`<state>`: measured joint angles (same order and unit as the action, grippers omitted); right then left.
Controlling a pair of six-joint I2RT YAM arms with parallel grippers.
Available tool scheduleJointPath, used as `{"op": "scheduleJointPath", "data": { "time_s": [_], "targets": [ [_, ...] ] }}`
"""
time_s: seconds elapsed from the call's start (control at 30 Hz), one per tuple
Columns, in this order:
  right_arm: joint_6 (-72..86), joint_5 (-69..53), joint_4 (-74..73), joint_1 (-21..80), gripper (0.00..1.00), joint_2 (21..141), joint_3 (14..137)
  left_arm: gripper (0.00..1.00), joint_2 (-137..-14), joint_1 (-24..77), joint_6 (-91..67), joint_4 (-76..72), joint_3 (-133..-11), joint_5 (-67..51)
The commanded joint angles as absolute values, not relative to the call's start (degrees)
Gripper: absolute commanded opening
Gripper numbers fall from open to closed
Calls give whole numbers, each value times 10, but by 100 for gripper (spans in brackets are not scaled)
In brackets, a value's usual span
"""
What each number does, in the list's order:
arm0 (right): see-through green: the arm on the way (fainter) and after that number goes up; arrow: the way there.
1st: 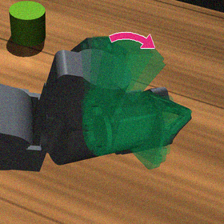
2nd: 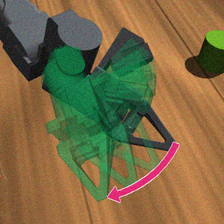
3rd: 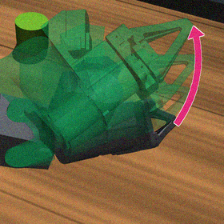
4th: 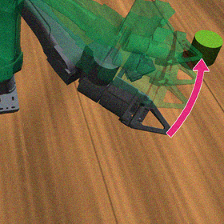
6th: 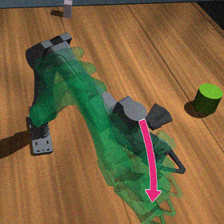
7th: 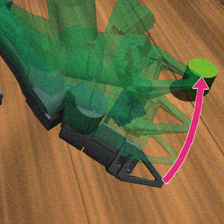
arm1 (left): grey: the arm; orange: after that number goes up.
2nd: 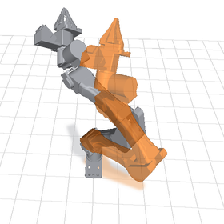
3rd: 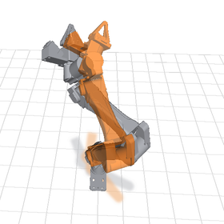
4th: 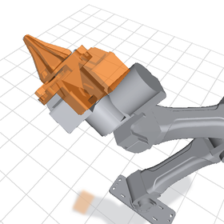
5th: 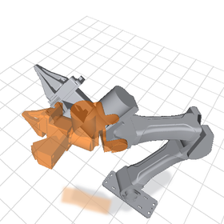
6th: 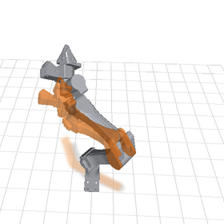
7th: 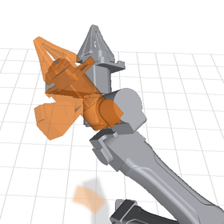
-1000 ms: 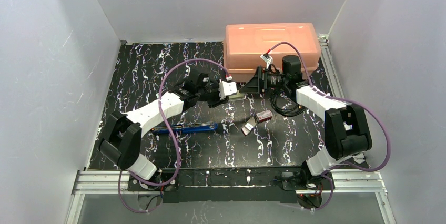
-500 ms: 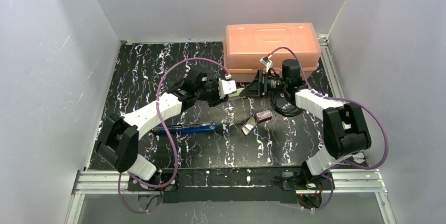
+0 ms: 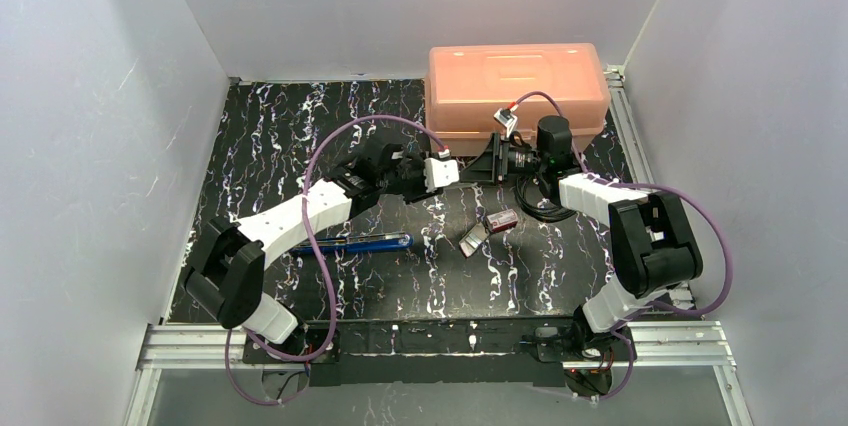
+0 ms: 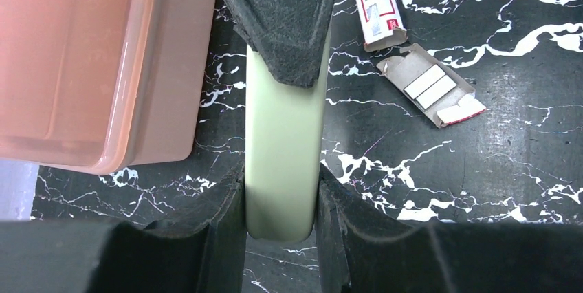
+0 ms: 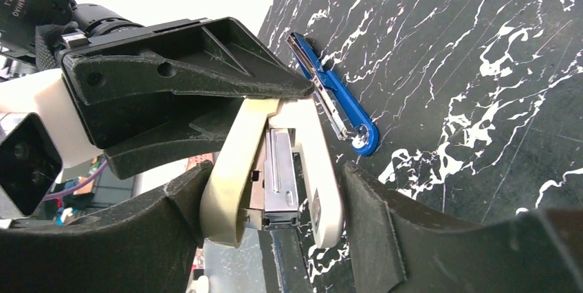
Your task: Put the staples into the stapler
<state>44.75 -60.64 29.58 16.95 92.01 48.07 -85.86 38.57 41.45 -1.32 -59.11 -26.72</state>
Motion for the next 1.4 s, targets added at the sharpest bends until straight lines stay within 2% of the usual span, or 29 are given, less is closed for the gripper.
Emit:
{"op": "scheduleJointPath", "data": {
  "time_s": [0.0, 0.03, 0.1, 0.17, 0.4, 0.43, 0.53, 0.57, 0.6, 0.7, 0.77, 0.93, 1.1, 1.37],
  "targets": [
    [462, -624, 339, 172, 69, 923, 476, 0, -857, 390, 428, -33, -608, -254],
    [463, -625, 338, 172, 65, 924, 477, 0, -858, 391, 432, -34, -608, -248],
    [459, -626, 328, 173, 45, 926, 480, 0, -859, 395, 442, -36, -606, -238],
    [433, -621, 292, 172, 3, 922, 488, 0, -860, 396, 447, -37, -605, -233],
    [394, -618, 258, 172, 1, 916, 499, 0, -861, 396, 452, -32, -604, -229],
    [390, -614, 256, 172, 13, 915, 500, 0, -860, 396, 452, -30, -604, -230],
    [347, -607, 224, 171, 62, 911, 511, 0, -856, 396, 455, -22, -600, -235],
    [320, -603, 197, 172, 73, 909, 518, 0, -855, 395, 455, -18, -600, -237],
    [296, -597, 173, 171, 81, 907, 525, 0, -855, 393, 456, -12, -599, -241],
    [248, -592, 127, 168, 94, 904, 542, 0, -857, 383, 450, 10, -600, -264],
    [212, -591, 95, 164, 99, 904, 556, 0, -859, 371, 444, 26, -601, -278],
    [74, -564, -32, 160, 99, 899, 601, 0, -878, 328, 440, 93, -625, -335],
    [-13, -534, -99, 160, 99, 880, 607, 0, -907, 267, 464, 184, -660, -381],
    [-155, -484, -183, 161, 99, 851, 606, 0, -976, 205, 566, 293, -696, -365]
  ]
}}
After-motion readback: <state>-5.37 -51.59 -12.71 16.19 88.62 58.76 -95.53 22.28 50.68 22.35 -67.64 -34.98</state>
